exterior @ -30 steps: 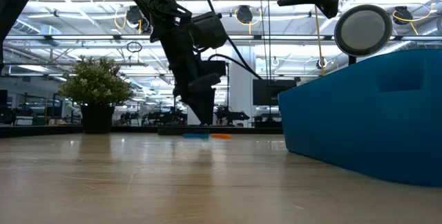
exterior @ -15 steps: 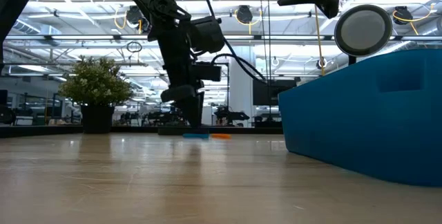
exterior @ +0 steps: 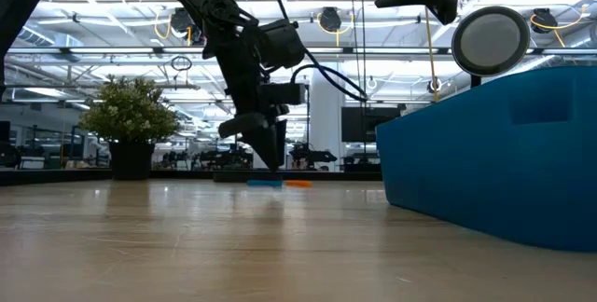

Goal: Pick and place rubber bands into bin
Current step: Put the blue rubber band into the blue bin

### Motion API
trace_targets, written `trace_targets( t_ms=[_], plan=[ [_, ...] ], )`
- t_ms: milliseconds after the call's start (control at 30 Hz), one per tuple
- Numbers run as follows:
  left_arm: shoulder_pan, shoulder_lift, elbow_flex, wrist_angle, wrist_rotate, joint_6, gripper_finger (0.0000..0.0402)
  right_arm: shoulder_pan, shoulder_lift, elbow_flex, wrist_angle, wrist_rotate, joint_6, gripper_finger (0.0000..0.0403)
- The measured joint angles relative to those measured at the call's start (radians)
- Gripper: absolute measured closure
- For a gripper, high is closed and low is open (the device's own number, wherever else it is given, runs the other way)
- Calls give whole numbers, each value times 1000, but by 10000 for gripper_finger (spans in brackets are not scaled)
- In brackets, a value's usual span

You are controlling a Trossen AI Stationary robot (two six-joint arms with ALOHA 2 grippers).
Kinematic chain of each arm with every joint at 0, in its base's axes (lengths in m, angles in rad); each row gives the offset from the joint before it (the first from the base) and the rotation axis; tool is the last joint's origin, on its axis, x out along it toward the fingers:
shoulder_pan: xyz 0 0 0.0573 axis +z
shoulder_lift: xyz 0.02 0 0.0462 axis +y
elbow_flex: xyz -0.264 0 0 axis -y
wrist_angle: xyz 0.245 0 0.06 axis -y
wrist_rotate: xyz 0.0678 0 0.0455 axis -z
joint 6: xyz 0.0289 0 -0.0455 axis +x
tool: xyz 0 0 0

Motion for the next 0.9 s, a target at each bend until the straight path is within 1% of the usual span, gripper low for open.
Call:
trace_targets(
  t_ms=[200, 433, 733, 900],
  plan=[
    [0, 0, 0, 0, 1, 105, 236, 0, 0, 0, -1, 0, -13, 273],
    [0, 9, 0, 2, 7, 113, 236, 0, 0, 0, -1, -1, -17, 273],
    [-2, 77, 4, 40, -5, 106, 236, 0, 0, 0, -6, -5, -16, 273],
    [-2, 82, 4, 46, -25, 113, 236, 0, 0, 0, -7, -50, -16, 273]
  ],
)
